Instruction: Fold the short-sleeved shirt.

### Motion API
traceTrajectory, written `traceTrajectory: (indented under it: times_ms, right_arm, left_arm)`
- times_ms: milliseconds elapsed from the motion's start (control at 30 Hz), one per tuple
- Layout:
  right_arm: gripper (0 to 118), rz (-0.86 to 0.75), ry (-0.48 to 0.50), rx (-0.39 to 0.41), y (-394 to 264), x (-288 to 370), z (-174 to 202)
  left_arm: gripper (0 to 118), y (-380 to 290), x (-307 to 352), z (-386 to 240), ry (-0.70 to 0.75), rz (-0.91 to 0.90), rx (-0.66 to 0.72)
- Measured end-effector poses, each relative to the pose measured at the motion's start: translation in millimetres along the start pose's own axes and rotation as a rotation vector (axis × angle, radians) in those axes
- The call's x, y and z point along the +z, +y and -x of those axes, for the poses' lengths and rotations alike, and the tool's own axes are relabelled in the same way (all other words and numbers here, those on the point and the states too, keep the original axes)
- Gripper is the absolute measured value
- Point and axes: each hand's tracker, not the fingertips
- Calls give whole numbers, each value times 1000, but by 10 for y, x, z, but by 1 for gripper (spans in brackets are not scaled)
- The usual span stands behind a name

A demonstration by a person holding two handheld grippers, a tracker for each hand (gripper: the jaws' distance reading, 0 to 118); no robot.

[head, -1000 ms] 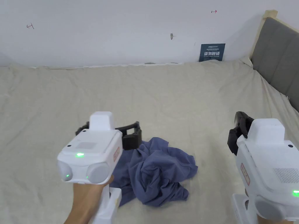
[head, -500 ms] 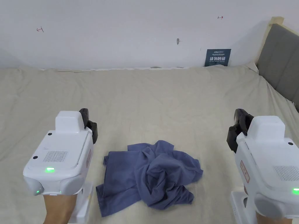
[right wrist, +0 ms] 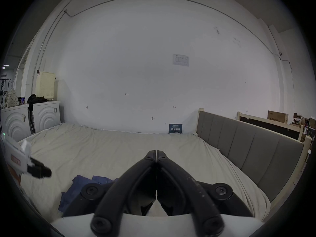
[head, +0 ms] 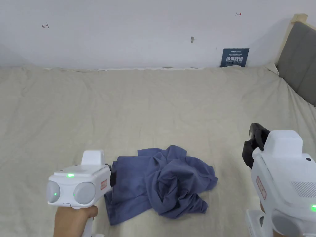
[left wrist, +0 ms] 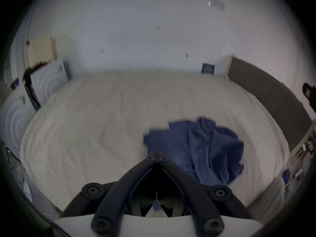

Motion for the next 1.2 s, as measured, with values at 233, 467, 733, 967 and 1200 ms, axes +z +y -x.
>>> traceTrajectory:
  times_ms: [233,467,733,967,1200]
  right_arm:
    - [1,46,4,-7,-170,-25,-21]
    - [1,86,-2,-17,-282,-83,-75]
    - [1,119,-8,-27,-373,-176,-147]
    - [4,234,5,-48,-533,-542,-185]
    - [111,587,78,-136,-975,-1554,-137]
  left_arm:
    - [0,-482,-400,51,-23,157,69]
    - [110,-617,-625,-78,16,241,130]
    - [55,-804,-818,-262,108,253,50]
    - [3,-667,-660,-225,-1,187,127]
    - [3,-388,-359,-62,-106,42,125]
